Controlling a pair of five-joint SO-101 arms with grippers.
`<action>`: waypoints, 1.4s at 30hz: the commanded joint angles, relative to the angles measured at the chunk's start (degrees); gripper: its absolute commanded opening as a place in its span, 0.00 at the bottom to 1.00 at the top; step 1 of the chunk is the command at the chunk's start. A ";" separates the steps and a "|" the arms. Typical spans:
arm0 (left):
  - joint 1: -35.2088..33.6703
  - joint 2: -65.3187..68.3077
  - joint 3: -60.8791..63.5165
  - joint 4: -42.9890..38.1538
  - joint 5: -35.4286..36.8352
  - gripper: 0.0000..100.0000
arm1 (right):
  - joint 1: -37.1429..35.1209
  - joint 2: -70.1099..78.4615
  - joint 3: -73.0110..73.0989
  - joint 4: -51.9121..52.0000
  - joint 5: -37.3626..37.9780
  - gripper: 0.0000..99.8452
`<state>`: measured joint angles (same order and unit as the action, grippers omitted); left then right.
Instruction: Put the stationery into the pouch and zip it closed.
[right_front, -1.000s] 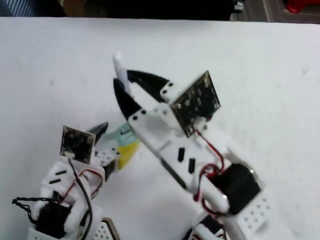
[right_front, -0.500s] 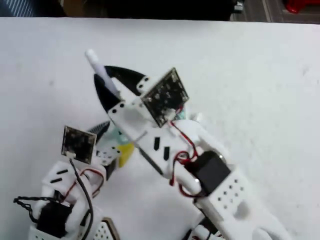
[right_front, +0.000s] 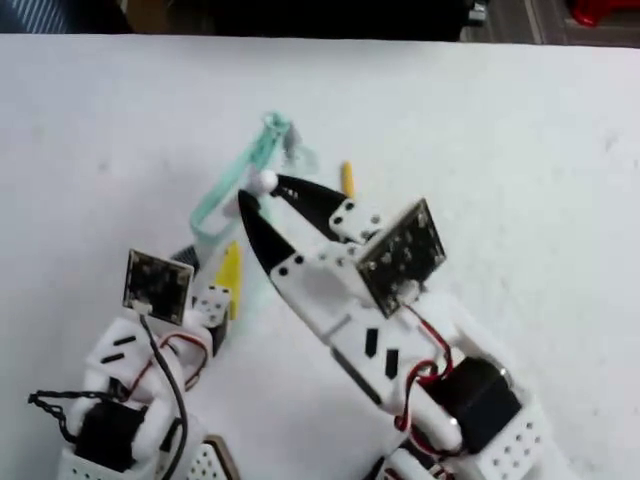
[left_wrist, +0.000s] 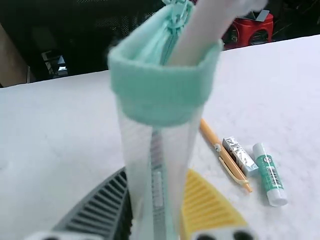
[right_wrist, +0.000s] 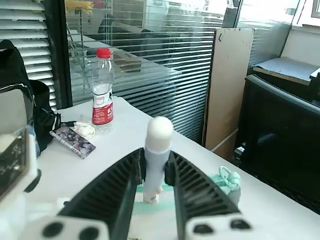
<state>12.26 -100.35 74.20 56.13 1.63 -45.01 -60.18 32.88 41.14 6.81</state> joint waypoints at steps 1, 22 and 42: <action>-0.48 -0.13 -0.70 -1.85 -0.18 0.06 | 0.84 2.15 1.14 -4.70 0.79 0.02; -0.57 -0.13 -0.35 -3.34 3.60 0.26 | 0.57 29.41 -26.29 16.66 0.88 0.02; -0.57 -0.13 4.22 -8.53 3.60 0.10 | 14.20 21.58 -31.47 20.97 -2.20 0.26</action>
<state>12.00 -100.44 78.86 49.10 4.62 -37.01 -41.10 2.46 61.89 6.73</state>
